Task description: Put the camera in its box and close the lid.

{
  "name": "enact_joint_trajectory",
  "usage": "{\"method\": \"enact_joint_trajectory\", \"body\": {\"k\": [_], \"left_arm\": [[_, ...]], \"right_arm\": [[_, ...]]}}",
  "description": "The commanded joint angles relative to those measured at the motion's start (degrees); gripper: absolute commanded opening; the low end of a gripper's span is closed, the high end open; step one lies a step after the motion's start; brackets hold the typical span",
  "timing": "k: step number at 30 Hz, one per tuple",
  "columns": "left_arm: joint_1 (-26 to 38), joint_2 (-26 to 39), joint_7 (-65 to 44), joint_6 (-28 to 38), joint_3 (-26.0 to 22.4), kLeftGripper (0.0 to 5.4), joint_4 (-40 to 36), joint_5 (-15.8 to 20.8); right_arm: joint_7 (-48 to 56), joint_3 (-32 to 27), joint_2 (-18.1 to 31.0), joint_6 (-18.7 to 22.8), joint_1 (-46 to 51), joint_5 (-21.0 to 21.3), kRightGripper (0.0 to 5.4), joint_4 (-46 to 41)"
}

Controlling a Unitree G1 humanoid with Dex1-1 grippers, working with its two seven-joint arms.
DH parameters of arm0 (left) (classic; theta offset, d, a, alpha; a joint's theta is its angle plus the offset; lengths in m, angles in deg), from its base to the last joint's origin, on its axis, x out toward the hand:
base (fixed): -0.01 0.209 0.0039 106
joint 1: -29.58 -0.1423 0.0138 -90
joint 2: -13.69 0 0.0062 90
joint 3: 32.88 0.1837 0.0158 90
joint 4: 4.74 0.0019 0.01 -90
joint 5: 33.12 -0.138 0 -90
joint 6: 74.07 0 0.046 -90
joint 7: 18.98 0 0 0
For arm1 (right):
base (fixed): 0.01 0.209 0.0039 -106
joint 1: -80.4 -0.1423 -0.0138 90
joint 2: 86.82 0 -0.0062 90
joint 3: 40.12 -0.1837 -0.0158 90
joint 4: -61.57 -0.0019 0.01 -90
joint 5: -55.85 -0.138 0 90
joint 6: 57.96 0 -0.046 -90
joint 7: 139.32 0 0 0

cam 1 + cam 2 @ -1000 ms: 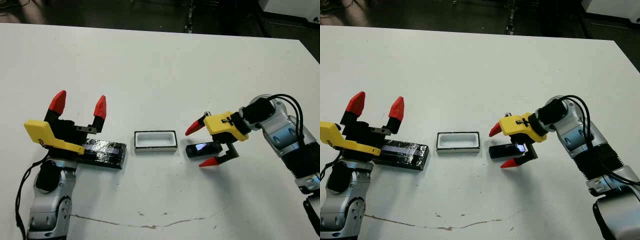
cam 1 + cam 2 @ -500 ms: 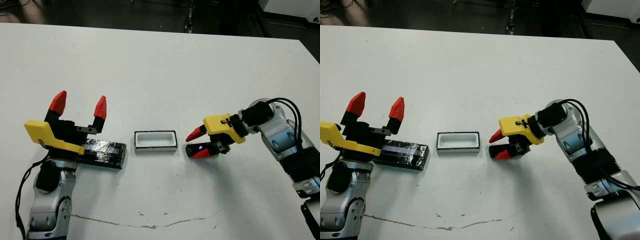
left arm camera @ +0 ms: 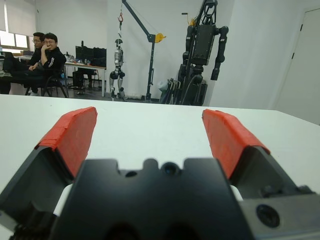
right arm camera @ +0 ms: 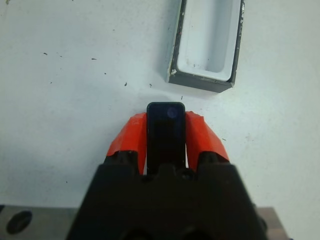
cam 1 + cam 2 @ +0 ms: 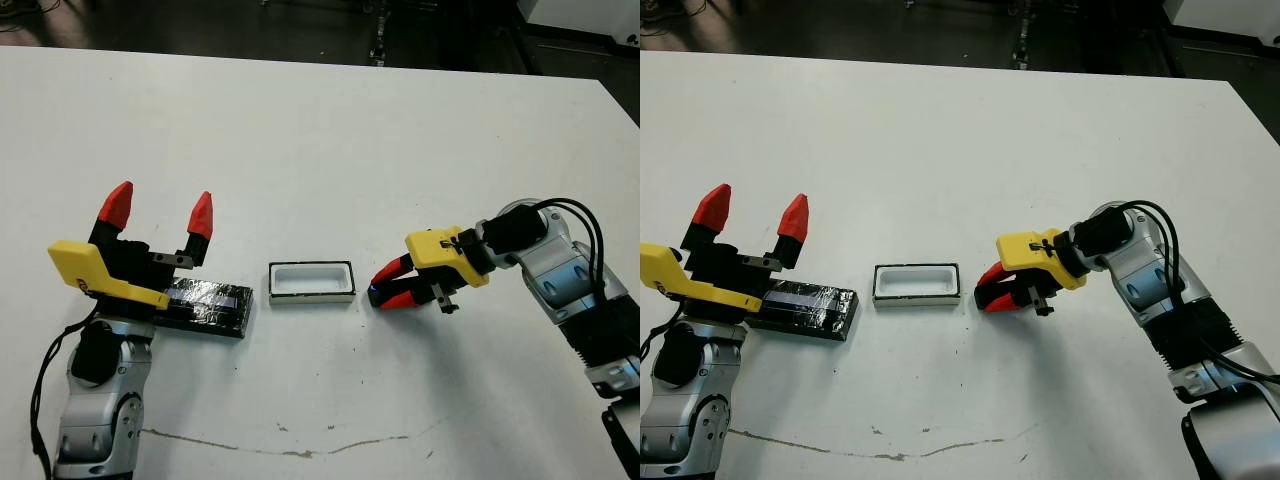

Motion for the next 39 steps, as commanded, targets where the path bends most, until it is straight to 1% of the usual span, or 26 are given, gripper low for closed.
{"method": "enact_joint_trajectory", "body": {"k": [1, 4, 6, 11, 13, 15, 16, 18, 20, 24, 30, 34, 39], "left_arm": [[-0.8, 0.2, 0.1, -0.4, -0.1, 5.4, 0.1, -0.4], [-0.9, 0.1, 0.4, -0.7, 0.0, 5.4, -0.2, -0.5], [-0.9, 0.2, 0.3, -0.7, 0.0, 5.4, -0.3, -0.4], [-0.8, 0.2, 0.1, -0.5, 0.0, 5.4, 0.1, -0.3], [-0.8, 0.2, 0.1, -0.7, 0.0, 5.4, 0.0, -0.2], [-0.7, 0.2, 0.0, -0.5, 0.0, 5.4, 0.1, -0.1], [-0.7, 0.2, -0.1, -0.4, 0.0, 5.4, 0.1, -0.1], [-0.7, 0.3, 0.0, -0.6, 0.0, 5.4, -0.1, -0.2], [-0.6, 0.4, -0.1, -0.6, 0.0, 5.4, 0.1, -0.2], [-0.4, 0.3, 0.0, -0.5, 0.0, 5.4, 0.2, -0.3], [-0.3, 0.5, -0.1, -0.4, -0.1, 5.4, 0.2, -0.4], [-0.3, 0.3, 0.1, -0.9, -0.1, 5.4, -0.2, -0.1], [-0.4, 0.2, 0.2, -0.8, 0.0, 5.4, -0.2, -0.1]], "right_arm": [[0.1, -0.3, 0.6, 0.6, 0.4, -0.1, 1.68, -0.1], [-0.3, -0.8, 0.6, 1.6, 0.1, -0.3, 1.68, -0.1], [-0.7, -2.1, 0.3, 3.0, -0.4, -1.5, 1.68, 0.2], [-3.4, -8.4, -1.8, 13.1, -2.1, -8.0, 1.68, 1.0], [-4.0, -10.0, -2.3, 18.5, -3.8, -10.3, 1.68, 1.2], [-5.1, -11.5, -2.8, 22.9, -5.4, -12.1, 1.68, 1.6], [-6.0, -12.3, -3.2, 24.5, -6.0, -12.8, 1.68, 1.8], [-9.2, -14.8, -4.4, 26.3, -6.8, -14.2, 1.68, 2.6], [-12.1, -16.4, -5.3, 27.3, -7.8, -14.7, 1.68, 4.2], [-14.7, -16.5, -6.8, 29.0, -10.8, -14.5, 1.68, 7.2], [-16.4, -15.2, -9.9, 28.3, -10.6, -14.9, 1.68, 5.7], [-17.1, -13.6, -11.5, 29.9, -11.1, -14.3, 1.68, 5.2], [-18.1, -11.5, -13.5, 27.0, -10.6, -12.8, 1.68, 5.4]]}}
